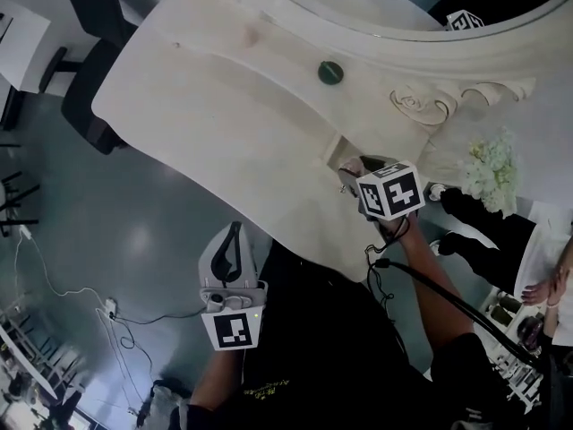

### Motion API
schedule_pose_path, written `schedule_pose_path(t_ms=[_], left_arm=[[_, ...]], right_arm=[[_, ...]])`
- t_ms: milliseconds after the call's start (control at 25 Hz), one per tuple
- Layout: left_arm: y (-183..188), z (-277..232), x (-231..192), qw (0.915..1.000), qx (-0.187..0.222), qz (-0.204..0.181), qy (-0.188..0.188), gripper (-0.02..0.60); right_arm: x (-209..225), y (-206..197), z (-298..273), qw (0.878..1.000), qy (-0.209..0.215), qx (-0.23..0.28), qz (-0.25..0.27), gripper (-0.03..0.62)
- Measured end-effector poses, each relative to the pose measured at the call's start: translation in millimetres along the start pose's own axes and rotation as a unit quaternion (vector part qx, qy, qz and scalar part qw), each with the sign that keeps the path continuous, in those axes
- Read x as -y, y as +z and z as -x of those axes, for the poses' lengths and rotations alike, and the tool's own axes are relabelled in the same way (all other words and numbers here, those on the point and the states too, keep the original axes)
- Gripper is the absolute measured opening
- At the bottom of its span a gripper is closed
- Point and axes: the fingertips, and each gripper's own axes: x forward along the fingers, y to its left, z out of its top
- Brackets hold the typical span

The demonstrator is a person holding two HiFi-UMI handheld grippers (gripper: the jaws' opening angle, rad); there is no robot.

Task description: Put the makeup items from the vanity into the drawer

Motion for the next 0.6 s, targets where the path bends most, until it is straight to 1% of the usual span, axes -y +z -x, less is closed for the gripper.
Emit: schedule_pose_path(t_ms=[120, 240, 320, 440, 480, 600], left_arm=[[-1, 1, -2, 1.0000, -0.002, 0.002, 0.002, 0.023], [-2, 1, -3, 1.0000, -0.004, 0.004, 0.002, 0.023], [-3, 0, -5, 1.0000, -0.005, 0.003, 0.001, 0.023], [-6, -3, -6, 0.9999, -0.009, 0.006, -0.002, 0.023], [-7, -3, -6, 0.9999, -0.011, 0.006, -0.003, 0.023], [-5, -5, -6, 0.9999, -0.009, 0.003, -0.008, 0.023]], right_arm=[[-3, 0, -7, 1.000, 0.009, -0.010, -0.015, 0.225], [-3, 2, -7, 0.999, 0.013, -0.005, -0.041, 0.225], [-3, -1, -5, 0.998, 0.015, 0.003, -0.068, 0.225], [-4, -7, -5, 0.992, 0.037, 0.013, -0.118, 0.225], [-6, -8, -5, 0.991, 0.044, 0.012, -0.127, 0.225], [-7, -11, -4, 0.990, 0.049, 0.005, -0.131, 0.225]])
